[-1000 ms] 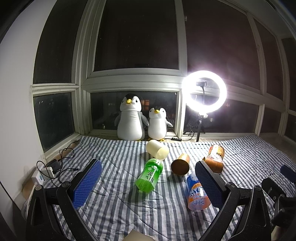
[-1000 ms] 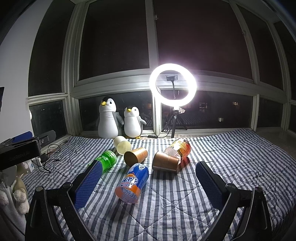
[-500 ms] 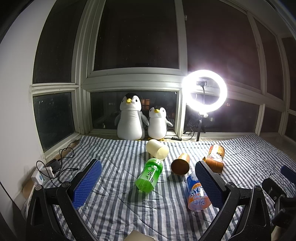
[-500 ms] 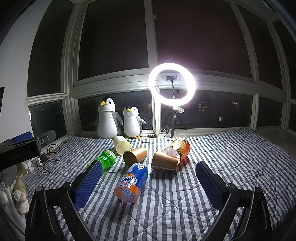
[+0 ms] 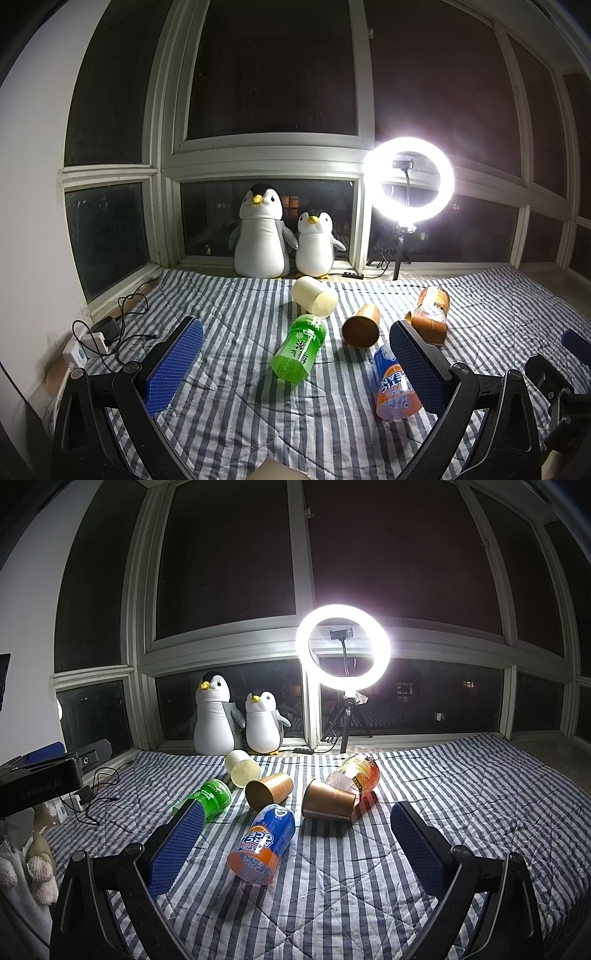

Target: Flip cup upside down

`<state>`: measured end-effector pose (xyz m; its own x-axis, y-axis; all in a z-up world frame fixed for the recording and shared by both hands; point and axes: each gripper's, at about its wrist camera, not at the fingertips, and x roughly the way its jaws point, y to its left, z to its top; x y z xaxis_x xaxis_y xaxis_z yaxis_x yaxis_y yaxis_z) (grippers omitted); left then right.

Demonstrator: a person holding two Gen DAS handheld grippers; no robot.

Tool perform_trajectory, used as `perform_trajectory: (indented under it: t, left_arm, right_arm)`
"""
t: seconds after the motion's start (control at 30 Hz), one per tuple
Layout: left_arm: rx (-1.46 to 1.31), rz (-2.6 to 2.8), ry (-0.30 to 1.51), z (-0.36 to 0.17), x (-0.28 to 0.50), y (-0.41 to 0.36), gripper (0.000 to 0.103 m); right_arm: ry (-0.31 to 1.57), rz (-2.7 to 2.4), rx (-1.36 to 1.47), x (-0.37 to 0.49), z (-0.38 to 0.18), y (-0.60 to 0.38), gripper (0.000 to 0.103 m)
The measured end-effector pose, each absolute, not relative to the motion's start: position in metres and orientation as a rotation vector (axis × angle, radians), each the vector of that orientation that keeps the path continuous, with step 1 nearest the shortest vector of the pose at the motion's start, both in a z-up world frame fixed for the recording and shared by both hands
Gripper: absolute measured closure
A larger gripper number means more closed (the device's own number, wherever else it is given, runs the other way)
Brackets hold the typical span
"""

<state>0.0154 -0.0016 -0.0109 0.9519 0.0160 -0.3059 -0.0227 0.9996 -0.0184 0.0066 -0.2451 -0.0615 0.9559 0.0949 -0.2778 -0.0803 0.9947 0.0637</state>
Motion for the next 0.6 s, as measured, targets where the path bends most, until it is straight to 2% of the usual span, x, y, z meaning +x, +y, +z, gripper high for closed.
perform_trajectory:
  t: [0.47,0.6]
  left_arm:
    - [-0.017,0.027,0.33,-0.012,0.025,-0.003,0.001]
    - [-0.023,0.009,0.387,-0.011,0.045,-0.001,0.001]
  right_arm:
    - [0.292,0.087,0.058,0.009,-0.067,-0.251,0.004]
    - [0.3,0.086,0.06,0.011,-0.07,-0.254,0.004]
